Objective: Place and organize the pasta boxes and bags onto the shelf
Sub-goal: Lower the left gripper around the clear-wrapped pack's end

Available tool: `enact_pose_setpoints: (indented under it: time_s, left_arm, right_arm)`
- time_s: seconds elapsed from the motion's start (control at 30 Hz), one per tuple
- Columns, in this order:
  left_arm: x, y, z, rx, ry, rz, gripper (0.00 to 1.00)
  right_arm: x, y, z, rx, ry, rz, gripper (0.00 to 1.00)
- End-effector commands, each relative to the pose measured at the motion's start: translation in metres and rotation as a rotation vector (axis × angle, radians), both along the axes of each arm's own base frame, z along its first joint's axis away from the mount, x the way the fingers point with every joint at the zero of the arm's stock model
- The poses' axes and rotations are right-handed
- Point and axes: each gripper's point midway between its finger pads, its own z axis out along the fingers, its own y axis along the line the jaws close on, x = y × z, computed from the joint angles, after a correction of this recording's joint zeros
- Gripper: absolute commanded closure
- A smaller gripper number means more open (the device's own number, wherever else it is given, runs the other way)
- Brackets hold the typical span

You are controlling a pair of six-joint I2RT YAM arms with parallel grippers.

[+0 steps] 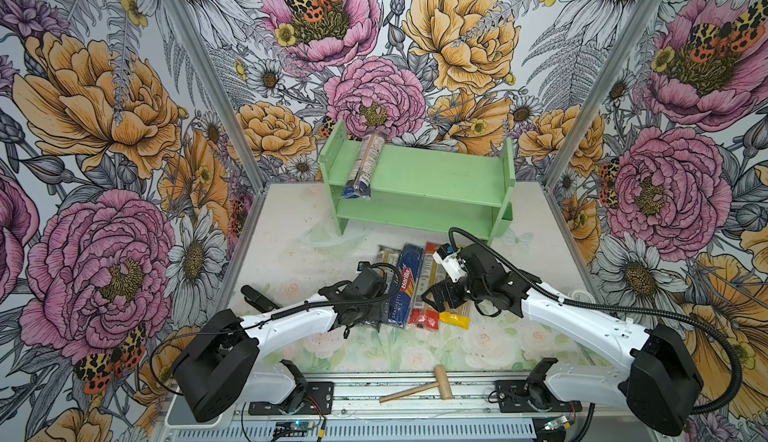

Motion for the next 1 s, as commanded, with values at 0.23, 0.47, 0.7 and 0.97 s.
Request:
enact_pose_setpoints:
  time_s: [0.23, 0.47, 0.7, 0.97]
  left_arm:
    - [0.006, 0.006, 0.009, -0.001, -0.014, 0.021, 0.01]
    - [0.007, 0.008, 0.001, 0.025, -0.002, 0.030, 0.01]
    - [0.005, 0.005, -0.006, 0.041, 0.017, 0.008, 0.01]
    - [0.007, -0.006, -0.009, 0.025, 0.018, -0.015, 0.01]
  right_arm:
    - [0.007, 0.005, 0.002, 0.007, -0.005, 0.012, 0.01]
    - [0.009, 0.005, -0.001, 0.002, 0.002, 0.009, 0.00]
    - [0.010, 0.005, -0.001, -0.002, 0.002, 0.006, 0.00]
    - [0.011, 0.005, -0.001, -0.006, -0.002, -0.001, 0.00]
